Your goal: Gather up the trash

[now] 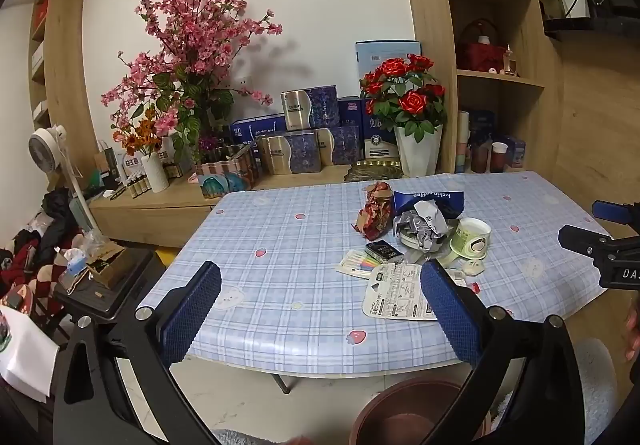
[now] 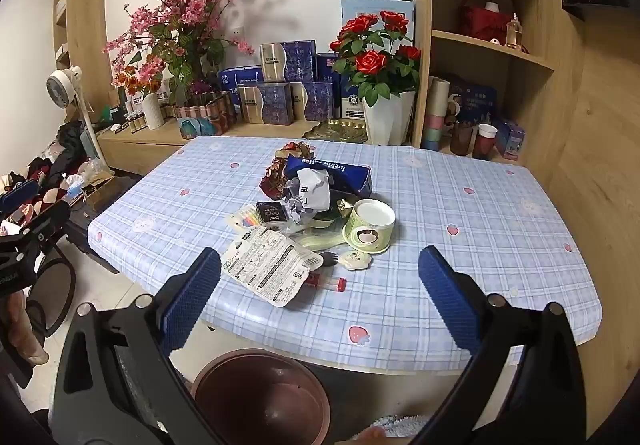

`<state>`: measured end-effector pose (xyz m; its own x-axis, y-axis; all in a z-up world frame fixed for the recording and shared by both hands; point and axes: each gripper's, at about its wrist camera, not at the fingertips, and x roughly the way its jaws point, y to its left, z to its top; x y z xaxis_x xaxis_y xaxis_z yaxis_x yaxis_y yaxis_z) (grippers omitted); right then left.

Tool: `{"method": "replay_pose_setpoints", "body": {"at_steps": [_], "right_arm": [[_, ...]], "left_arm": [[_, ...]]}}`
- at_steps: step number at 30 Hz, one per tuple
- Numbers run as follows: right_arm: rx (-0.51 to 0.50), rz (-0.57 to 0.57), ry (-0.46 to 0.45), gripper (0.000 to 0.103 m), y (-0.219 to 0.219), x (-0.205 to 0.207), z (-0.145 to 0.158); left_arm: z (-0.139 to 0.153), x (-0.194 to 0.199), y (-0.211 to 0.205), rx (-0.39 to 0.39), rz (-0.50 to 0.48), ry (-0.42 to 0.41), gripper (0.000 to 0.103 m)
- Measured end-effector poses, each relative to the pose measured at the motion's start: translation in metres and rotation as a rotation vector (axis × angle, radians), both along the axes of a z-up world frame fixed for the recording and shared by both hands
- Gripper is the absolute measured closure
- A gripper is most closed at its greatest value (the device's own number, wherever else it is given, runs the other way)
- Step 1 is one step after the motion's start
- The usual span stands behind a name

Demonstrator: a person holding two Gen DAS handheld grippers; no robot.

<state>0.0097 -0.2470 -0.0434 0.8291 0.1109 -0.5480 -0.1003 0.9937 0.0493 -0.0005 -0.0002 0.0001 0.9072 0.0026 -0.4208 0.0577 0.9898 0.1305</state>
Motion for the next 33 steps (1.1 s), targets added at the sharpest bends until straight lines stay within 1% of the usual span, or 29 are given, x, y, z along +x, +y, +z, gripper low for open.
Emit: {"method": "replay_pose_setpoints", "body": {"at_steps": [8,9,33], "right_arm": [[-0.001,0.001,-0.002,0.006,0.0006,0.0001,0.0004],[-0.001,0.002,-0.001,0.006,0.0008,0.0001,0.0004],[-0.012,0.001,0.001,0.006,0.0027,0.0008,0.0008]], "left_arm": [[-0.0007,-0.0068,0.0025,-0.004,0.005,-0.005,0.005],[-0.0021,0.0007,0.0031,-0.005,0.007,0.010,0.005],[-0.0015,0.0016,0.0074,0.002,0.016,0.010,0.005]]}}
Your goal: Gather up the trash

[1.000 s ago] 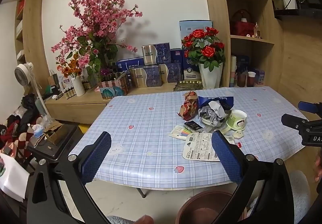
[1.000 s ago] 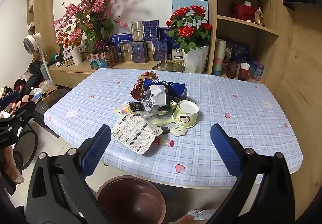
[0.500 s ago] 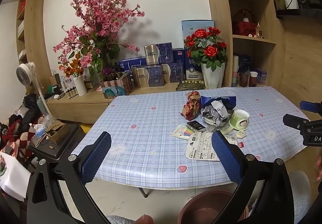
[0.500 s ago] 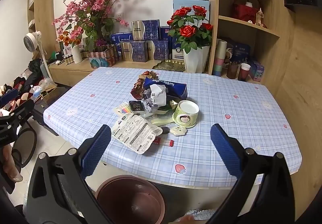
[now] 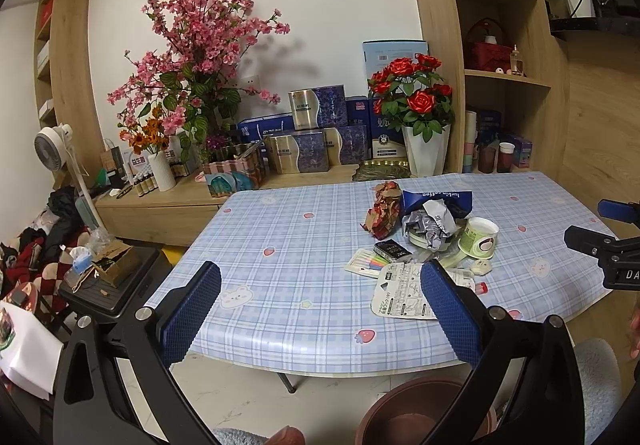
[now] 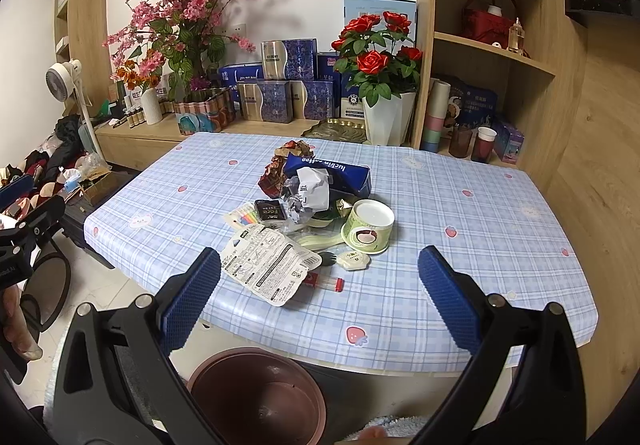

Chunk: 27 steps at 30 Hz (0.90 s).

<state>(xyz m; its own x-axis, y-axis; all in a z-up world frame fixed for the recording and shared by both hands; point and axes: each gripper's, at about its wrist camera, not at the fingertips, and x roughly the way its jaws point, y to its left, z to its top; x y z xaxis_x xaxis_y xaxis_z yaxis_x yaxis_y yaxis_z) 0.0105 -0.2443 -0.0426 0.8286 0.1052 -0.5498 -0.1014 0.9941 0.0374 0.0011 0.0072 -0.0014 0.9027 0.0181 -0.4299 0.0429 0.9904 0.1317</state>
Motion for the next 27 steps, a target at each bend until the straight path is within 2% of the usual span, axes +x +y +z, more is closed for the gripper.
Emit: {"method": "replay_pose_setpoints", "body": {"at_steps": [17,27], "right_arm": [[-0.004,0.001,0.001,0.006,0.000,0.000,-0.001],[-0.005,0.002,0.002,0.006,0.000,0.000,-0.001]], "left_arm": [[-0.001,0.000,0.000,0.003,0.000,0.001,0.005],[-0.006,-0.005,0.019,-0.003,0.005,0.008,0.005]]}}
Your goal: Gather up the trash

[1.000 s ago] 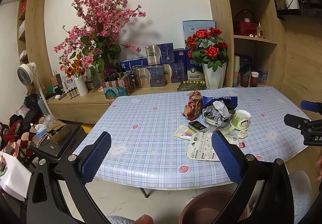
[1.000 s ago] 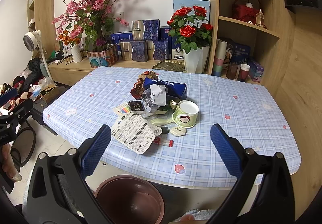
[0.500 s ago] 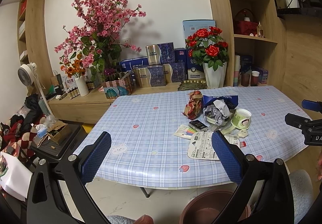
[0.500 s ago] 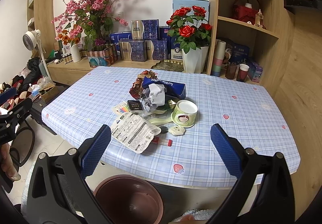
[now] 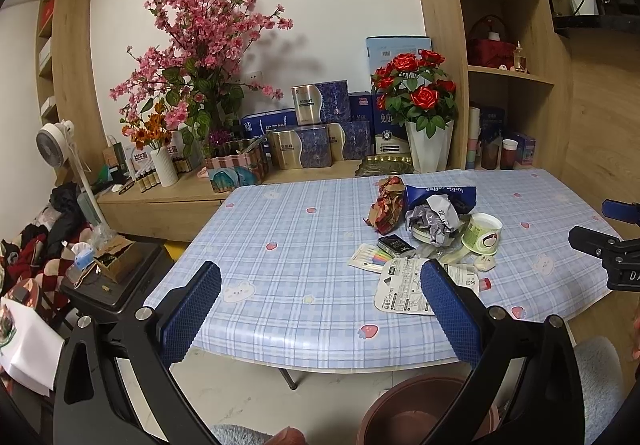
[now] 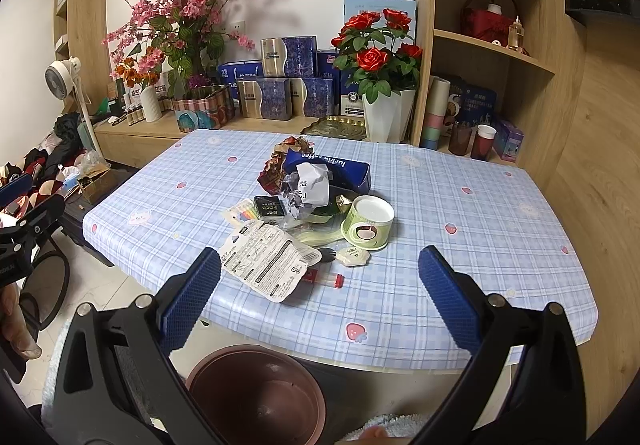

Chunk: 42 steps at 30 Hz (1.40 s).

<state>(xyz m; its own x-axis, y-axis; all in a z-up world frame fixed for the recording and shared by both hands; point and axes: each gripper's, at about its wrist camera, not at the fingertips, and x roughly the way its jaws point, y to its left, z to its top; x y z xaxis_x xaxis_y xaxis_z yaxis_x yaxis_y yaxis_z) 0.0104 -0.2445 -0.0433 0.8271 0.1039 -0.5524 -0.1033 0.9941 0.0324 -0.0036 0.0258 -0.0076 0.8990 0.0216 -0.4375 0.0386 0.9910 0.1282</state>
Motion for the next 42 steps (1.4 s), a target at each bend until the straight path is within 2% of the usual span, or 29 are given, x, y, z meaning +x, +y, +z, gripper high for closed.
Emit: {"method": "replay_pose_setpoints", "body": {"at_steps": [23,34,38,42], "right_arm": [[-0.004,-0.001,0.002,0.006,0.002,0.000,0.001],[0.031,-0.009,0.001,0.006,-0.011,0.000,-0.022],[0.045,-0.008,0.006,0.006,-0.015,0.003,-0.032],[0.058,-0.025,0.022,0.006,-0.019,0.010,-0.044]], "left_arm": [[-0.001,0.001,0.000,0.002,0.000,0.002,0.005],[-0.022,0.000,0.000,0.015,-0.018,-0.008,0.005],[-0.035,0.007,0.000,-0.018,-0.022,0.024,0.005],[-0.054,0.018,-0.003,-0.025,-0.031,0.090,0.005]]}}
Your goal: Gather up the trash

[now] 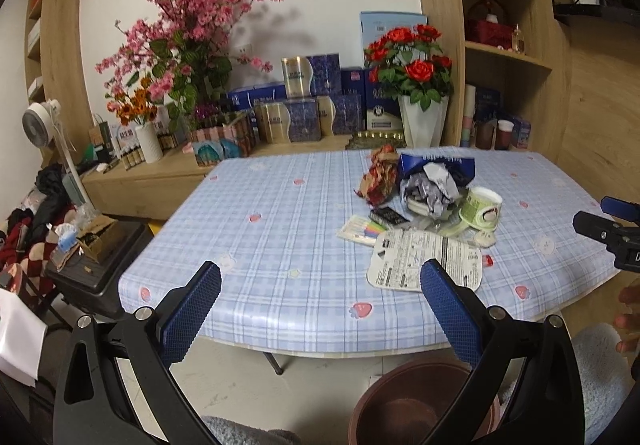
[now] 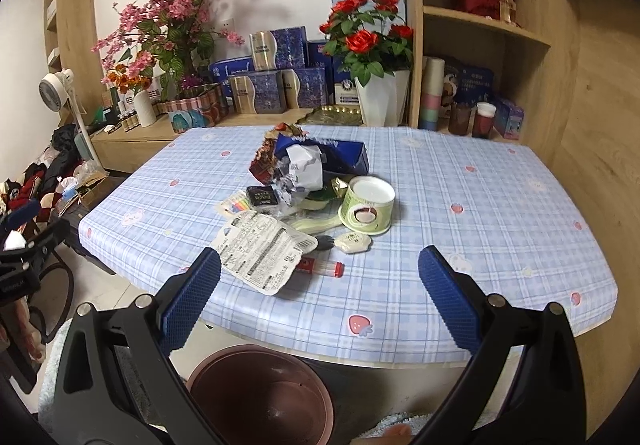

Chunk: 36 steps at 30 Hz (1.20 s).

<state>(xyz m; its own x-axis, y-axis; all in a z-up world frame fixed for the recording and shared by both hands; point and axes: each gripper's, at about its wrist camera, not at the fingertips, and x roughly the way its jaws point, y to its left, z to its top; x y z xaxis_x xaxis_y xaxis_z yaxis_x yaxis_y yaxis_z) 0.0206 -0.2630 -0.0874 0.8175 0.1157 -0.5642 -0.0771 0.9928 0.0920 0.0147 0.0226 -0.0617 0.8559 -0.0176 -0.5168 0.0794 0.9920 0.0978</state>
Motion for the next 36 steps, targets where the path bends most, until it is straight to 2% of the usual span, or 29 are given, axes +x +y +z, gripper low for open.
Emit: {"method": "replay_pose_setpoints", "body": {"at_steps": [4,10,18,27,31,36], "right_arm": [[0.013,-0.005,0.030,0.006,-0.005,0.009,-0.016],[-0.003,-0.015,0.091,0.006,-0.009,0.023,-0.036],[0.003,-0.033,0.131,0.006,-0.023,0.040,-0.052],[0.023,-0.040,0.138,0.006,-0.046,0.066,-0.054],[0.027,-0.048,0.145,0.006,-0.057,0.075,-0.056],[0.038,-0.062,0.162,0.006,-0.069,0.083,-0.063]], "left_arm": [[-0.014,0.012,-0.002,-0.020,-0.009,0.064,0.006],[-0.039,0.028,-0.018,0.040,-0.063,0.112,0.010],[-0.066,0.049,-0.054,0.071,-0.165,0.153,0.011],[-0.100,0.073,-0.126,0.184,-0.315,0.146,0.011],[-0.121,0.088,-0.160,0.247,-0.359,0.155,0.011],[-0.139,0.106,-0.183,0.335,-0.372,0.144,0.011]]}}
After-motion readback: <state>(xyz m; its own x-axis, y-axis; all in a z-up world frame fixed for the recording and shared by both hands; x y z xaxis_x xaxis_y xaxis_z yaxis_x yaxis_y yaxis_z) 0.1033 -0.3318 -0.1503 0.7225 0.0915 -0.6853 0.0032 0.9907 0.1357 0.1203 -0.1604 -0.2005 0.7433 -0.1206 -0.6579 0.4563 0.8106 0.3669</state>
